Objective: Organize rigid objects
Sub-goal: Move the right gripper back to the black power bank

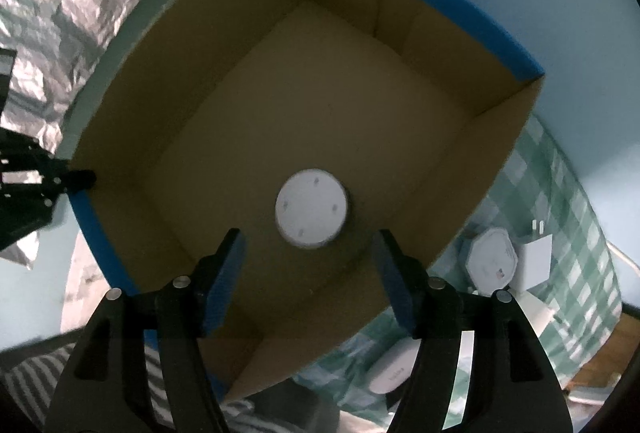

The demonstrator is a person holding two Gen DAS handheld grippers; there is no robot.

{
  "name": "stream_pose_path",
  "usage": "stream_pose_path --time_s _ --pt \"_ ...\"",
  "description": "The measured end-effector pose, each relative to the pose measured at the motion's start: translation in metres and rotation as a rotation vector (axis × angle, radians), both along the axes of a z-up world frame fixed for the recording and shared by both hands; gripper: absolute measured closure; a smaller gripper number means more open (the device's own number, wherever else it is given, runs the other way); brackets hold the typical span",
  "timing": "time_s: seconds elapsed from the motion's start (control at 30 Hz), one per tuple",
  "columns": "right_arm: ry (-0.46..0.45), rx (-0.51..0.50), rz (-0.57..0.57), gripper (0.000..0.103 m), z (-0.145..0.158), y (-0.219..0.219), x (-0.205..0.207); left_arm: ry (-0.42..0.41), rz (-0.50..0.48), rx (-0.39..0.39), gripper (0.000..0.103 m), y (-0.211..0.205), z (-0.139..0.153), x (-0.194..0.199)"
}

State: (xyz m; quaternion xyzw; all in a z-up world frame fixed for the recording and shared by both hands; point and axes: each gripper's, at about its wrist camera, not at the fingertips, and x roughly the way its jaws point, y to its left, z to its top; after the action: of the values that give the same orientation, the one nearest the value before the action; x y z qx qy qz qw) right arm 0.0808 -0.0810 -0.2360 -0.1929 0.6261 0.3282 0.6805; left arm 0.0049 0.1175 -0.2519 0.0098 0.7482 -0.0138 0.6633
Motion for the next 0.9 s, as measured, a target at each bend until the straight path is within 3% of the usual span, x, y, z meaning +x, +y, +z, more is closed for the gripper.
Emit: stream_pose_path --time_s 0.07,0.57,0.9 --pt "-0.008 0.009 -0.014 0.031 0.006 -0.004 0.002 -0.002 -0.003 0.001 0.096 -0.001 0.0 0.0" --pt "-0.027 0.087 -0.157 0.031 0.052 -0.068 0.008 -0.007 -0.011 0.002 0.096 -0.002 0.002 0.0" --pt "-0.009 0.063 -0.273 0.031 0.054 -0.124 0.006 -0.008 -0.017 0.006 0.096 -0.003 0.004 0.0"
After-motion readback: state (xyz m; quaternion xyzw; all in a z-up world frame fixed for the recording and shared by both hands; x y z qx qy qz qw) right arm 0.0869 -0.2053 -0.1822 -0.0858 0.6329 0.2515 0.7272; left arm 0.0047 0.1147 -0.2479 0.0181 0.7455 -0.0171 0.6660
